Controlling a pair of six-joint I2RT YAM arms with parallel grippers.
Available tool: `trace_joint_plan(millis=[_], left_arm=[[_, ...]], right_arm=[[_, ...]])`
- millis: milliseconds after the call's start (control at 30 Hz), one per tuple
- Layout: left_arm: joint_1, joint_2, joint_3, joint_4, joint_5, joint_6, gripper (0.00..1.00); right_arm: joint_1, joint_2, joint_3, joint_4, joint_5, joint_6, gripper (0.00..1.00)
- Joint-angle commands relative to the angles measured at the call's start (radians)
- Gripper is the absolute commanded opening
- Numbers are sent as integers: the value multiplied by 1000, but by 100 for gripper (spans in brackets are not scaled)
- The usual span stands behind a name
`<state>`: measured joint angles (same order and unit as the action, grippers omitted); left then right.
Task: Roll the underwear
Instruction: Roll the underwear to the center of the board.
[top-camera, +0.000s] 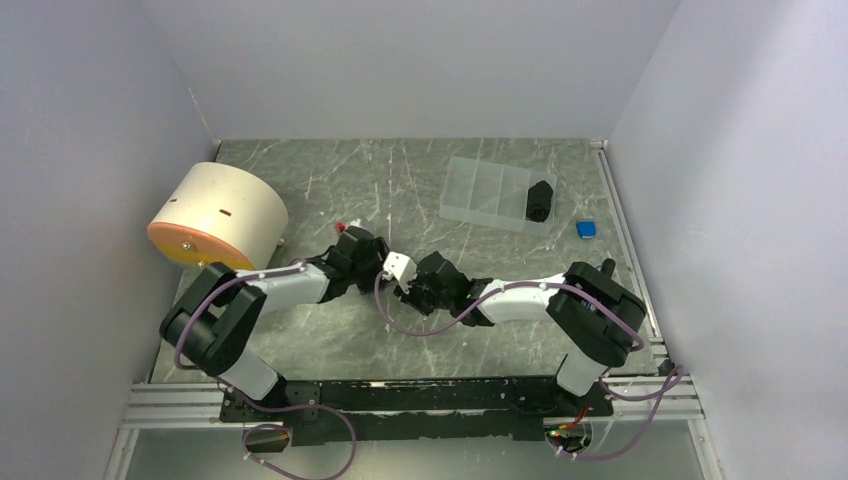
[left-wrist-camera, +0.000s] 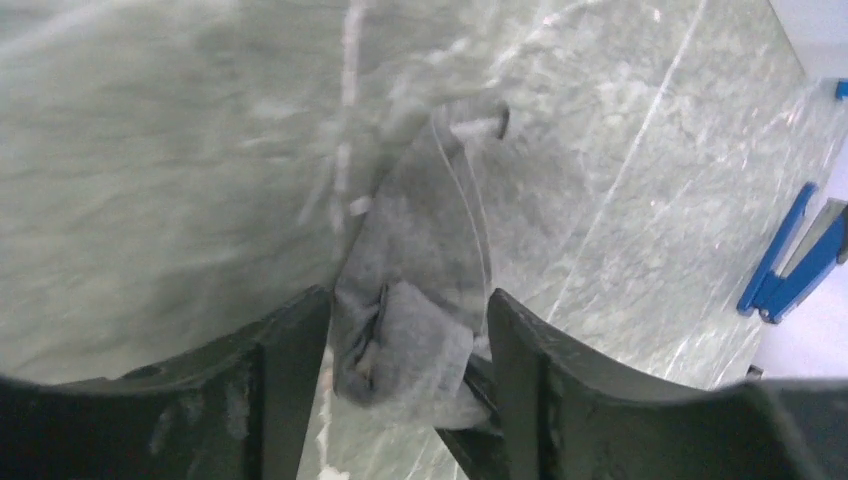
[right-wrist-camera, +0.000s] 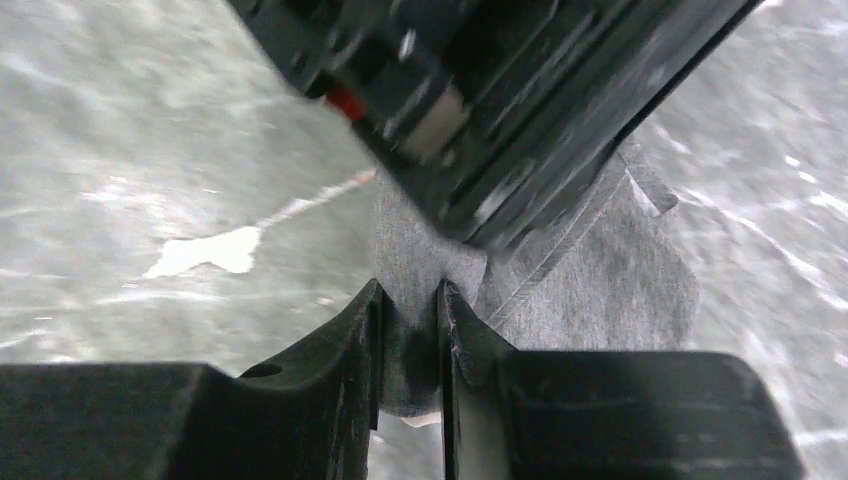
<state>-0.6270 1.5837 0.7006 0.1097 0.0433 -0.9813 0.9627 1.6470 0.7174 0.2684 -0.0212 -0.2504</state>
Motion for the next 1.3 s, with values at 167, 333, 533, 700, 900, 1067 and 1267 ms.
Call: trace_joint_plan(millis=[167,333,533,700,900,1067,1267], left_arm=[[166,-328,-162,-227,-11,56,78],[167,-505,-235,-271,7,46,81],[167,-609,-349,-125,136,65,78],[154,-558,-362,-64,186,95,76],[118,-463,-313,-10,169,80,77],[80,-366,-264,-32,113,74,74],[76,-350,-285,42,98,24,75]], right_arm=[[11,63,-12,156,-335,372,16],[-13,112,-25,270,-432,530,18],[-128,199,-29,372,-598,693,19],[-223,261,-34,433,-689,782,22],[-264,302,-10,427,-729,800,26],[-271,312,2,423,-743,804,28],[-272,304,0,464,-782,821,29]])
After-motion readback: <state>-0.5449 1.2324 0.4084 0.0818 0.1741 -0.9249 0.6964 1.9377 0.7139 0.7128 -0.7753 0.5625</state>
